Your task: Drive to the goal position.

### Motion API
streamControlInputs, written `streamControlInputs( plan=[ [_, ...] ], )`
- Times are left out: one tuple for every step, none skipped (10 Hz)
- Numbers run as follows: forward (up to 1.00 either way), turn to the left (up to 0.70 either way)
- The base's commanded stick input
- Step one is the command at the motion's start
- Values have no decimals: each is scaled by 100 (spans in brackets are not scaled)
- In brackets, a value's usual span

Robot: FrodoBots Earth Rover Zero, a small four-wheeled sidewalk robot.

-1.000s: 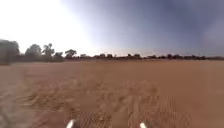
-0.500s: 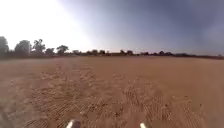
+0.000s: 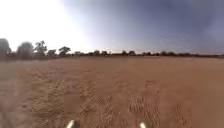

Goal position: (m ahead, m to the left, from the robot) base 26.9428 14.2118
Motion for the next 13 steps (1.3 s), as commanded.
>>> streamControlInputs(
  plan=[
    [100, -27],
    [100, -40],
    [100, -40],
    [100, 0],
    [100, 0],
    [100, 0],
    [100, 0],
    [100, 0],
    [100, 0],
    [100, 0],
    [100, 0],
    [100, 0],
    [100, 0]
  ],
)
